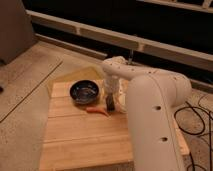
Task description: Place the eraser in the ceramic cup
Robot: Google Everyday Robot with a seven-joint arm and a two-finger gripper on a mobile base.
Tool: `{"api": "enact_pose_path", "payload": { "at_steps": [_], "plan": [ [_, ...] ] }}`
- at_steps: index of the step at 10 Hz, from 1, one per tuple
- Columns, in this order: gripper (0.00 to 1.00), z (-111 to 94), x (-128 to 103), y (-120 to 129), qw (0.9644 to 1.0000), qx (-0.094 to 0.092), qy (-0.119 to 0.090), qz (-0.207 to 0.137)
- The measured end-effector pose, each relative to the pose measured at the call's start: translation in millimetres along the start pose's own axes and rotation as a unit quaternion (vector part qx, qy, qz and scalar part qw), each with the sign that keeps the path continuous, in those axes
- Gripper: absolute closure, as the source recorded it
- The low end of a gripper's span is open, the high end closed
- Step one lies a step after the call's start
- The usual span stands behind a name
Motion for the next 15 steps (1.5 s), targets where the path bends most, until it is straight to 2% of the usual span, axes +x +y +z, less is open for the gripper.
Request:
{"api": "enact_pose_path", "payload": {
  "at_steps": [2,5,6,11,12,13,15],
  "plan": [
    [0.35,10.3,0.2,-3.1,0.9997,0.012,0.021,-0.003],
    [0.36,14.1,-2.4,-12.5,0.9988,0.029,0.040,0.003],
    [0.41,15.2,-3.4,-13.2,0.9986,0.032,0.042,0.004],
    [0.95,19.9,-6.5,-11.9,0.9981,0.034,0.051,0.003],
    [1.00,19.1,-8.3,-11.3,0.9983,0.033,0.049,0.003],
    [1.00,12.4,-14.6,-8.1,0.9989,0.029,0.036,0.002],
    [1.00,-23.8,-35.2,4.9,0.9995,0.026,-0.014,-0.006]
  ]
}}
